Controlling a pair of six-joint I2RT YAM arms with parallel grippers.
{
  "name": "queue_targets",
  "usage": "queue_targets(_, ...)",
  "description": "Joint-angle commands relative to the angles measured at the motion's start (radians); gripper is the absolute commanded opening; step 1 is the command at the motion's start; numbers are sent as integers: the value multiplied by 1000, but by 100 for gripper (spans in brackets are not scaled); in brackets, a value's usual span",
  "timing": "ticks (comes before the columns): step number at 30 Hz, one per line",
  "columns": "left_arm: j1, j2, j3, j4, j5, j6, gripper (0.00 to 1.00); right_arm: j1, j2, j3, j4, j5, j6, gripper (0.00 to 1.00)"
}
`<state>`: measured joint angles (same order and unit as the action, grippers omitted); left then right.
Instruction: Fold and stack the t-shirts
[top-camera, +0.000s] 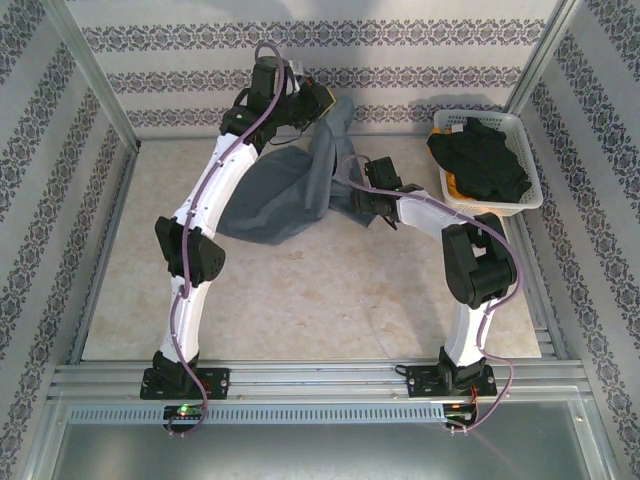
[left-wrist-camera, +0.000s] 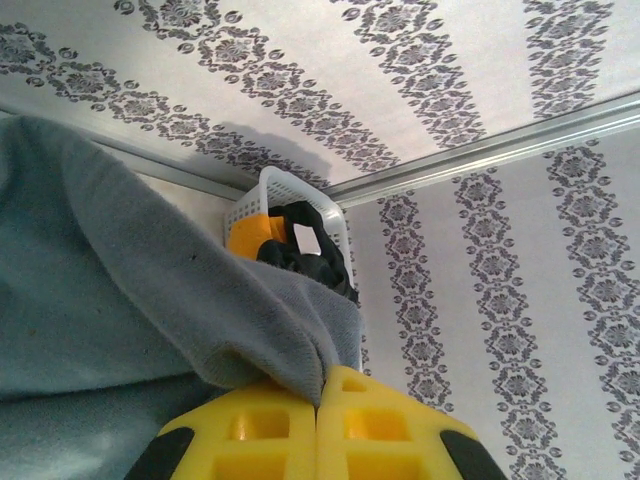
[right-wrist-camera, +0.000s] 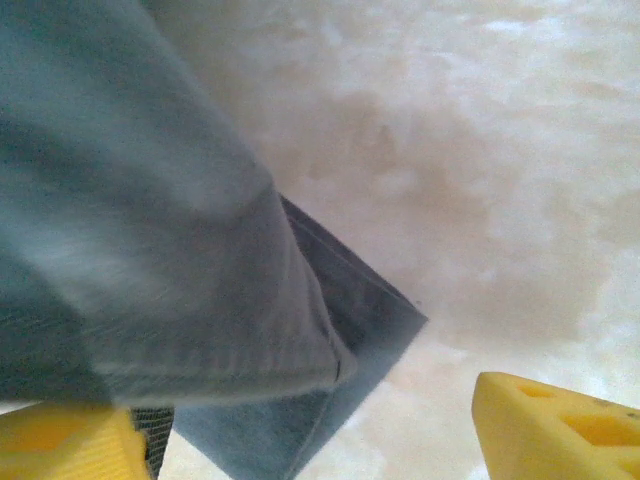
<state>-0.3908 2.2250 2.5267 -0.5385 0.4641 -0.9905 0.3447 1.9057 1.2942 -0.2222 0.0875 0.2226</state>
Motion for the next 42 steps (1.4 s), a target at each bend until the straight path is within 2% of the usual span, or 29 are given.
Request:
queue_targets(1, 4, -90, -2, -10, 9, 41, 0, 1, 77, 53, 52, -220, -17, 74)
queue_targets(4, 11, -96, -2, -26, 17, 43, 0, -2, 127, 94, 64, -242, 40, 73)
queue_targets(6, 15, -105, -2, -39, 18, 46, 0, -9, 160, 135, 64, -258, 76, 65)
queue_targets(7, 18, -109, -2, -44, 15, 50, 0, -16, 173, 154, 60, -254, 101, 54)
queue_targets(9, 28, -114, -3, -53, 10, 56, 0, -35, 164, 158, 71, -232, 165, 22)
queue_targets(10, 38, -114, -3, -60, 6, 56, 0, -47, 136, 145, 86, -207, 195, 11)
queue_targets(12, 59, -108, -6, -67, 0, 51, 0, -69, 56, 114, 94, -129, 226, 0)
queue_targets(14, 88, -90, -14, -55, -2, 44, 0, -103, -47, 98, 78, -67, 239, 0)
queue_targets(17, 126, -42, -6, 11, 5, 14, 0, -164, -184, 120, 35, -40, 235, 0)
queue_targets(21, 178, 59, 72, 153, 22, -97, 0, -234, -338, 197, -15, -25, 225, 0)
queue_targets(25, 218, 172, 209, 346, 13, -243, 0, -260, -467, 269, 0, -75, 215, 0)
queue_targets(28, 252, 184, 230, 449, -22, -286, 0, -244, -550, 284, 59, -201, 238, 0)
queue_targets(31, 296, 170, 219, 460, -35, -284, 0, -150, -585, 312, 35, -308, 226, 0)
queue_targets(35, 349, 145, 181, 427, -17, -242, 0, 50, -580, 252, 31, -387, 252, 0)
queue_targets(36, 359, 136, 168, 401, -15, -210, 0, 140, -559, 219, 42, -389, 263, 0)
queue_targets(38, 380, 115, 126, 322, -16, -141, 0, 264, -484, 181, 57, -402, 292, 0)
queue_targets(41, 404, 72, 9, 150, -41, 1, 0, 397, -329, 194, 43, -440, 303, 0)
queue_targets(42, 411, 55, -34, 88, -63, 51, 10, 427, -255, 209, 38, -474, 322, 1)
